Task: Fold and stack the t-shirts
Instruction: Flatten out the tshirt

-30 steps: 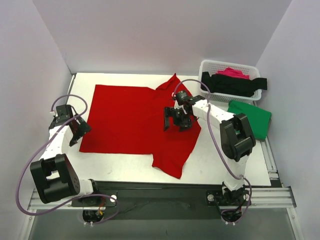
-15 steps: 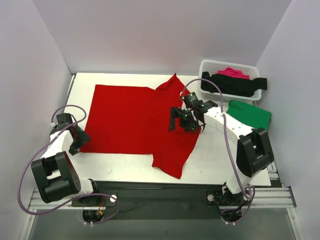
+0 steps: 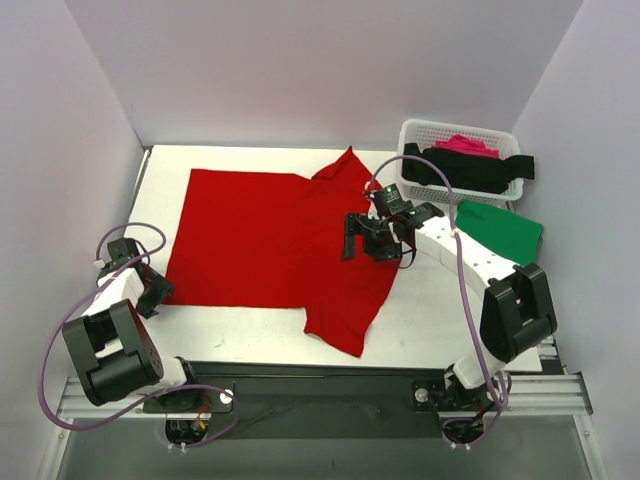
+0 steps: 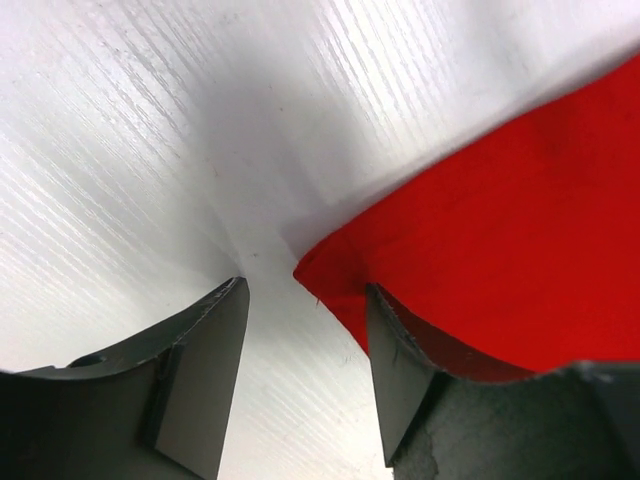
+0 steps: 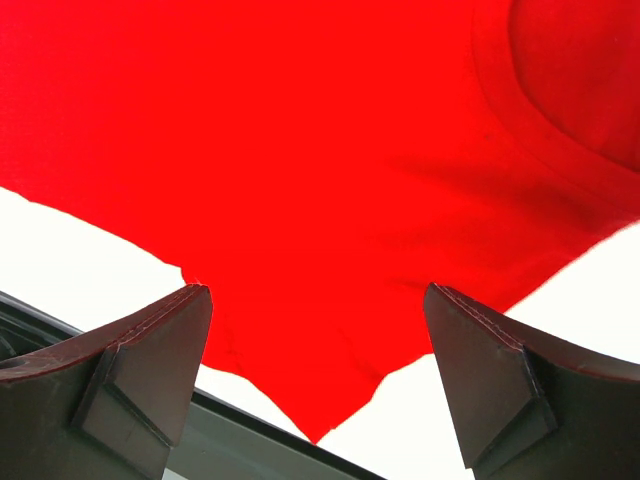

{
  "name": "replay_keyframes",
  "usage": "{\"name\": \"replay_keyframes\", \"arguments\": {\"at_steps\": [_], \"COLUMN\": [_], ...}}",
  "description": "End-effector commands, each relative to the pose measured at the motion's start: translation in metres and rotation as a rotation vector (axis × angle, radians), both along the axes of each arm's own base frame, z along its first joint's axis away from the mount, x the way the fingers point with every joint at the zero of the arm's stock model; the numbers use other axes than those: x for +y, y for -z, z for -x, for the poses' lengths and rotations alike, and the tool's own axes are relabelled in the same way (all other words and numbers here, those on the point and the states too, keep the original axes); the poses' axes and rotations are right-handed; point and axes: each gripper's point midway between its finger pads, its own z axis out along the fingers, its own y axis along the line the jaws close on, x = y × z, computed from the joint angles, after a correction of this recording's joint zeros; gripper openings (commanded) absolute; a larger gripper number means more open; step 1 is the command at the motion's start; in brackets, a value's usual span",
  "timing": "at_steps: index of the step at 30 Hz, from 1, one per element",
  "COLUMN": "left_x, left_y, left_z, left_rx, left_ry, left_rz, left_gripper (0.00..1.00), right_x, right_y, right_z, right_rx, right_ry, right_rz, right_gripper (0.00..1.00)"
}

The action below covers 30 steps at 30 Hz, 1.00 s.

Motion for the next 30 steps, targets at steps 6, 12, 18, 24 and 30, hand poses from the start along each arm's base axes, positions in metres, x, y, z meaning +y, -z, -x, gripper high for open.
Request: {"name": "replay_keyframes", "arguments": {"at_steps": [6, 12, 18, 24, 30], "left_x": [0.020, 0.022, 0.017, 0.013, 0.013], "left_y": [-0.006, -0.004, -0.005, -0.005, 0.002], "left_z": [-0.025, -0.027, -0.023, -0.009, -0.005], "left_rx": [-0.083, -0.089, -0.106, -0.110, -0.093], "left_ry": [-0.056, -0.062, -0.064, -0.066, -0.042], "left_rz": [-0.047, -0.054, -0.052, -0.065, -0.074], "left_gripper": [0.54, 0.45, 0.41, 0.41, 0.40], "right_x": [-0.020, -0.025, -0.030, -0.036, -0.045], "right_y": [0.003, 0.002, 0.001, 0.001, -0.001], "right_z": [0.017, 0.015, 0.015, 0.017, 0.016], "right_rx": [0.040, 0.052, 0.063, 0.072, 0.069], "right_ry": [0.002, -0.003, -0.019, -0.029, -0.016], "right_rz": [0.023, 0.012, 0.005, -0.003, -0.010], "right_gripper": [0.91, 0.91, 0.91, 0.91, 0.91]}}
